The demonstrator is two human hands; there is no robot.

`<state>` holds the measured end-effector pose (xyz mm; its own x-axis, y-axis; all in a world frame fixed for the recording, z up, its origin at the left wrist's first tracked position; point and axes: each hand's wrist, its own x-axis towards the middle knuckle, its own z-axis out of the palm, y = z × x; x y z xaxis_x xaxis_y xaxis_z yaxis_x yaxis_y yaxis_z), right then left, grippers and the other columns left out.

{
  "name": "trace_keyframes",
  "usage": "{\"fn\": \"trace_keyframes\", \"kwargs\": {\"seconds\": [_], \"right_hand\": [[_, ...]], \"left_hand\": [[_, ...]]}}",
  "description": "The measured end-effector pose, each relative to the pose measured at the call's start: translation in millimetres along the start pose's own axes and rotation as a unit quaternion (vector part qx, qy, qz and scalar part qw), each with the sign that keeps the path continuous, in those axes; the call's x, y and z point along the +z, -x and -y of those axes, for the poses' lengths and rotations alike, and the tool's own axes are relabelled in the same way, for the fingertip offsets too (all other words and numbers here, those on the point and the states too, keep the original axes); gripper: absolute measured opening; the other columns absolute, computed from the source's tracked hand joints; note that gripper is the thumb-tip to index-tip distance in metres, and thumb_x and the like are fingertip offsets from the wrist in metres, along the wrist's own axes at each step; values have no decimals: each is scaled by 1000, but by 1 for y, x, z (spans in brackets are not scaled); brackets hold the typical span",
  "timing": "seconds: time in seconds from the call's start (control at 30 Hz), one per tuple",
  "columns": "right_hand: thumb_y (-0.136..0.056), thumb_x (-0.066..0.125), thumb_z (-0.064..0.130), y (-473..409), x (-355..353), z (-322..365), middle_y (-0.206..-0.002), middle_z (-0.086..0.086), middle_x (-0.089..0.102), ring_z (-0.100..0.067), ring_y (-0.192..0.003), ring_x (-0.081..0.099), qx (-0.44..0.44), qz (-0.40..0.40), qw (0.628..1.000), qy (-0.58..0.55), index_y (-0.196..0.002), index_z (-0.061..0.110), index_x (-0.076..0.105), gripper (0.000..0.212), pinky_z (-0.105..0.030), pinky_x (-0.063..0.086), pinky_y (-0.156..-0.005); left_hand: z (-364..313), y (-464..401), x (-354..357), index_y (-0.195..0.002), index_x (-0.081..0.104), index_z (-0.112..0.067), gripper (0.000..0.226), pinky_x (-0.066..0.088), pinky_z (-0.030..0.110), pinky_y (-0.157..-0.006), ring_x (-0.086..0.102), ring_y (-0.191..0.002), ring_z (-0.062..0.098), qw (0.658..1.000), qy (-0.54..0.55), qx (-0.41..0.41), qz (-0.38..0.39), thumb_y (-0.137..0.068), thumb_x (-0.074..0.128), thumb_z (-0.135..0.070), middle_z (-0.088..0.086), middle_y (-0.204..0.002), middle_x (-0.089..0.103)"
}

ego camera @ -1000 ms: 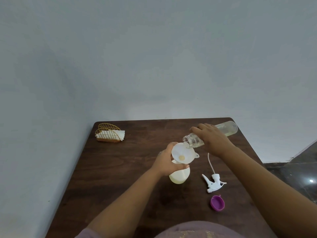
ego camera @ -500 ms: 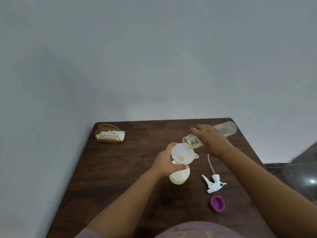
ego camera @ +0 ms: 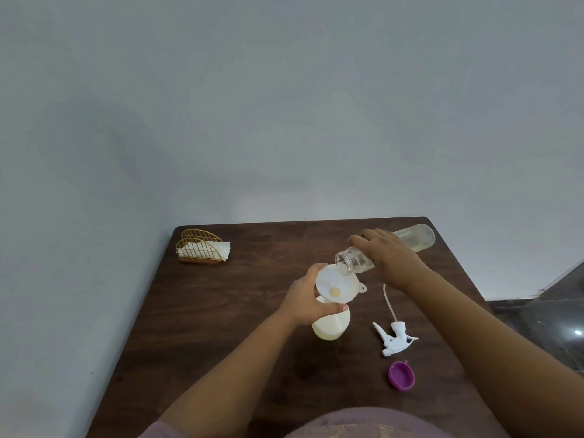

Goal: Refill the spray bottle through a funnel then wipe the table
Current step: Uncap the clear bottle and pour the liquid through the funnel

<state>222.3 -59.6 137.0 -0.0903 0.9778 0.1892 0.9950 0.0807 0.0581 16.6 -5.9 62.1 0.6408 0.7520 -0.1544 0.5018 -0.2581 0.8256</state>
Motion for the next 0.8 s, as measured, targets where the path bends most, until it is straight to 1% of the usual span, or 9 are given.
{"fn": "trace_keyframes", "kwargs": {"seconds": [0.13, 0.23, 0.53, 0.7, 0.8], "right_hand": [[-77, 67, 11, 0, -1, 1, -100, 0, 58, -22, -93, 55, 1, -2, 1000, -6, -115, 22, 55, 41, -28, 36, -84], [-76, 71, 14, 0, -2, 1, -101, 0, 59, -22, -93, 56, 1, 2, 1000, -7, -115, 23, 56, 42, -30, 39, -84], [-77, 71, 14, 2, -4, 3, -103, -1, 59, -22, -97, 55, 1, 6, 1000, -8, -116, 23, 55, 43, -31, 38, -87], [-80, 65, 10, 2, -6, 5, -106, -2, 58, -23, -99, 54, 1, 6, 1000, -10, -119, 22, 54, 42, -31, 37, -89], [-79, 64, 9, 2, -7, 5, -106, -2, 58, -24, -99, 54, 2, 6, 1000, -13, -119, 21, 54, 43, -30, 36, -88]], "left_hand": [[1, 0, 0, -137, 33, -41, 89, 48, 43, -101, 49, -123, 15, 1000, -4, -4, 0, -65, 83, -50, -15, -133, 49], [2, -1, 0, -137, 32, -41, 89, 49, 42, -100, 49, -122, 15, 1000, -5, -4, -2, -65, 83, -50, -15, -133, 49], [1, -1, 1, -139, 32, -38, 87, 48, 36, -98, 49, -121, 13, 1000, -2, -1, -1, -68, 84, -44, -13, -134, 49], [1, -1, 1, -137, 33, -41, 88, 48, 41, -101, 49, -122, 15, 1000, -1, -6, -2, -66, 84, -47, -14, -133, 49], [2, -1, 0, -137, 34, -39, 87, 49, 41, -100, 50, -121, 15, 1000, 3, -1, -4, -66, 85, -45, -14, -132, 50]]}}
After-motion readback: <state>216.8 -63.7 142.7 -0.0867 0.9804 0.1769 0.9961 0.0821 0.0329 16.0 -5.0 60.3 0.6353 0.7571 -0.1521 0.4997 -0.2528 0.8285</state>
